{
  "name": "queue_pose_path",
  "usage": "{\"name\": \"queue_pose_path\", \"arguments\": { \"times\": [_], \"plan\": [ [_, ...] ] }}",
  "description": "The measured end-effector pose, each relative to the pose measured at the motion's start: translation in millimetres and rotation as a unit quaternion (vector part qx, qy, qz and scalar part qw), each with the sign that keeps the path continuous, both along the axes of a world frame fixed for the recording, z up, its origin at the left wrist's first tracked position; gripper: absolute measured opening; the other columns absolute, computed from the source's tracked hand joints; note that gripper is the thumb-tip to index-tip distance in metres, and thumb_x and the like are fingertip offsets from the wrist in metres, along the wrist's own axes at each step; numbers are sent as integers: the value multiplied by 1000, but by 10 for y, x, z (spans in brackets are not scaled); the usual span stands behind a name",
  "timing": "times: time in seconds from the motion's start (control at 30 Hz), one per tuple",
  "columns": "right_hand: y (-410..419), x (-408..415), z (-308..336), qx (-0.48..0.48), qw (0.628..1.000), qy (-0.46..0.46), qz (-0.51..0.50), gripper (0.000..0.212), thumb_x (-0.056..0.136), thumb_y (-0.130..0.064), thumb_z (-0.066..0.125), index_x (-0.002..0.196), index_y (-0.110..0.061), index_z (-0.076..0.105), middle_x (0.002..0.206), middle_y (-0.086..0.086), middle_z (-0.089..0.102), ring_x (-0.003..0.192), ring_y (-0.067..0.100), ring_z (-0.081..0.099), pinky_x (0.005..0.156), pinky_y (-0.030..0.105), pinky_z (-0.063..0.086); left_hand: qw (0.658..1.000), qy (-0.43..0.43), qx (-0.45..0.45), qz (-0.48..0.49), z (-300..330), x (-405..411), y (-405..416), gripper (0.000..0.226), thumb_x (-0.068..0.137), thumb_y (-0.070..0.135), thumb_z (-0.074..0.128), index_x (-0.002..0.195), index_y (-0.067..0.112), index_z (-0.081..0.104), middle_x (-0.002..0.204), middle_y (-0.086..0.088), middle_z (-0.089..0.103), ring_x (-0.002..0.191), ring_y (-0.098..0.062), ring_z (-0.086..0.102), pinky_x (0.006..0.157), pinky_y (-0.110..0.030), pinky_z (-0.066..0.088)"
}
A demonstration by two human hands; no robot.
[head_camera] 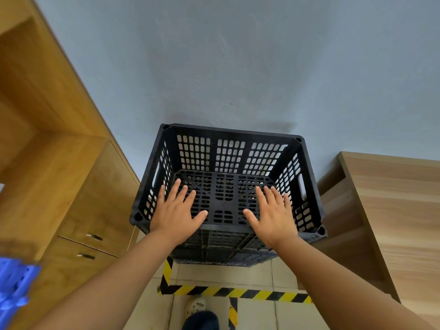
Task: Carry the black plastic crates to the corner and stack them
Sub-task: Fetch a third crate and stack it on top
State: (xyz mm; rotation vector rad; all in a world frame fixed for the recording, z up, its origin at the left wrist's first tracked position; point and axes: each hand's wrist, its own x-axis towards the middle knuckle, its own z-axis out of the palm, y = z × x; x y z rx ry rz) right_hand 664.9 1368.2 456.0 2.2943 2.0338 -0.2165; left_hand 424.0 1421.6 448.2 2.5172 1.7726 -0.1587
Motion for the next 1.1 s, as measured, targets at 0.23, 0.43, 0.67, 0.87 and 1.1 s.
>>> {"name": "queue_pose_path", "arguments": {
  "times": [0.23, 0.43, 0.67, 0.87, 1.1],
  "plan": [
    [-146, 247, 70, -10, 998, -35, 48, 98, 70, -73, -19, 152, -23, 2, 160, 3, 8, 147, 21, -5, 116, 45, -15, 998, 20, -2, -53, 33, -253, 63, 106, 67, 77, -24, 150, 24, 17, 160, 0, 10, 142, -15, -21, 108, -45, -28],
    [-283, 753, 80, -31, 997, -63, 36, 103, 68, -75, -27, 151, -25, 5, 160, 5, 11, 147, 22, -5, 113, 45, -19, 999, 48, -5, -10, 31, -585, 179, 94, 73, 69, -12, 149, 26, 24, 159, 2, 15, 141, -12, -21, 99, -40, -36],
    [-273, 776, 60, -20, 997, -60, 38, 100, 71, -75, -23, 151, -28, 14, 158, 2, 20, 147, 21, 3, 114, 47, -15, 997, 73, -3, -12, 23, -537, 199, 93, 73, 68, -14, 149, 28, 20, 159, 3, 12, 142, -12, -19, 98, -40, -36],
    [-254, 774, 101, -28, 998, -45, 36, 108, 64, -78, -27, 150, -28, 15, 159, 1, 18, 147, 19, 2, 114, 46, -17, 997, 79, -22, -15, 45, -522, 247, 100, 65, 73, -14, 150, 27, 14, 160, 4, 5, 143, -12, -18, 91, -37, -40],
    [32, 906, 190, -23, 999, -35, 1, 92, 74, -76, -4, 149, -28, 19, 159, 2, 15, 146, 21, 2, 116, 42, 2, 996, 70, -16, -46, 74, -616, 696, 96, 68, 74, 0, 151, 24, 3, 158, 0, -12, 135, -13, -34, 94, -35, -42]
  ]
}}
